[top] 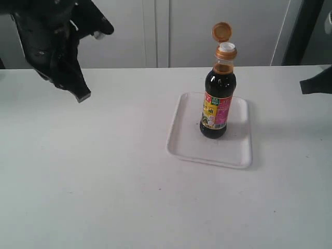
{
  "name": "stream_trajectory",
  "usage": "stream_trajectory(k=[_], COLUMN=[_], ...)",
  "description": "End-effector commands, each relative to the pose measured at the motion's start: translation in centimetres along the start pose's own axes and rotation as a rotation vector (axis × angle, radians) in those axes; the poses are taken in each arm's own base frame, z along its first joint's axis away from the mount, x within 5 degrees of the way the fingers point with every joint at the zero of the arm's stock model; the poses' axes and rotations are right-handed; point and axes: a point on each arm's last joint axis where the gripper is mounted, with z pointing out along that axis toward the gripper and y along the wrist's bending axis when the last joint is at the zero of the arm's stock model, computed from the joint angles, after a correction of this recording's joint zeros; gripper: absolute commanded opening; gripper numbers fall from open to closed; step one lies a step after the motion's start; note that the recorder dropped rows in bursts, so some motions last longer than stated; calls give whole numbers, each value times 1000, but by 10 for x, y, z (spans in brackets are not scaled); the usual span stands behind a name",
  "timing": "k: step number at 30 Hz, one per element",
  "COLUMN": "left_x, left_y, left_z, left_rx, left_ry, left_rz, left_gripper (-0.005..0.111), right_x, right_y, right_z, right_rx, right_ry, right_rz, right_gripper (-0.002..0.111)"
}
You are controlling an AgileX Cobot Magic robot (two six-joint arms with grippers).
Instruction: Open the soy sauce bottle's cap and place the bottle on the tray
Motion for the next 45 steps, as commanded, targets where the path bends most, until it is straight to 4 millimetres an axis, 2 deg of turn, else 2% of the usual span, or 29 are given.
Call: stream_trajectory(k=[1, 5, 11, 20, 30, 38, 45], left_x=[18, 28, 47, 87, 124, 151, 170], left_y=[8, 11, 17, 8, 1, -4, -11], left_z=[-31, -49, -65, -67, -70, -74, -77], left_rx=[73, 137, 134, 135, 112, 112, 146], left_ry=[-39, -72, -90, -249, -446, -524, -635], left_rz=[-69, -113, -137, -175, -253, -299, -356], left_gripper=[0, 0, 0, 0, 0, 0, 0], right_x=[-1, 3, 5, -4, 12, 28, 52], right_y=[-2, -2, -3, -5, 2, 15, 22], right_z=[-11, -17, -38, -87, -140, -161, -180], right_rx=[-22, -33, -18, 52, 101, 9, 23], right_ry=[128, 220, 230, 11, -286, -377, -461], right_rz=[-58, -78, -92, -27, 30, 159, 157], right_gripper=[0, 0, 0, 0, 0, 0, 0])
